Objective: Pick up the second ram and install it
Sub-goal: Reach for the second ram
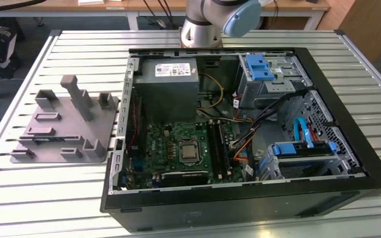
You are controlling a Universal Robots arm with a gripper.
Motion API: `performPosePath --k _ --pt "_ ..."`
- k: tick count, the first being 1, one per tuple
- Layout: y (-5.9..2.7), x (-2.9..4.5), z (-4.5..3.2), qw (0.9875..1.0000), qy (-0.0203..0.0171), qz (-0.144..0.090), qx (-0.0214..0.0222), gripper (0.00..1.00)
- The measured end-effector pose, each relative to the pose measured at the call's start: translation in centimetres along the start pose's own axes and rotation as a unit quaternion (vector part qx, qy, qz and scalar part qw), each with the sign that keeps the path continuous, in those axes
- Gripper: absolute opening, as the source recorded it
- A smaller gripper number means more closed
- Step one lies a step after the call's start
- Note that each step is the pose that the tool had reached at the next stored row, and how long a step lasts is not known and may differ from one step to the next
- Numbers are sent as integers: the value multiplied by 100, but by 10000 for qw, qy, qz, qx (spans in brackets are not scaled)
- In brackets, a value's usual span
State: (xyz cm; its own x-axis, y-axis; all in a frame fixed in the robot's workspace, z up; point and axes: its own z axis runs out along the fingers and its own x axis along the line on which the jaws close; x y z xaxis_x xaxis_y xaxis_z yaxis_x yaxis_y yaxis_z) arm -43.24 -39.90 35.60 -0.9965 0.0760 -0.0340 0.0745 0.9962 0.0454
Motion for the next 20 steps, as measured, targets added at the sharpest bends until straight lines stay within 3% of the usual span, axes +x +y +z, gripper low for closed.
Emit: performPosePath --k 20 --pt "-9 25 162 10000 1 0 0 10"
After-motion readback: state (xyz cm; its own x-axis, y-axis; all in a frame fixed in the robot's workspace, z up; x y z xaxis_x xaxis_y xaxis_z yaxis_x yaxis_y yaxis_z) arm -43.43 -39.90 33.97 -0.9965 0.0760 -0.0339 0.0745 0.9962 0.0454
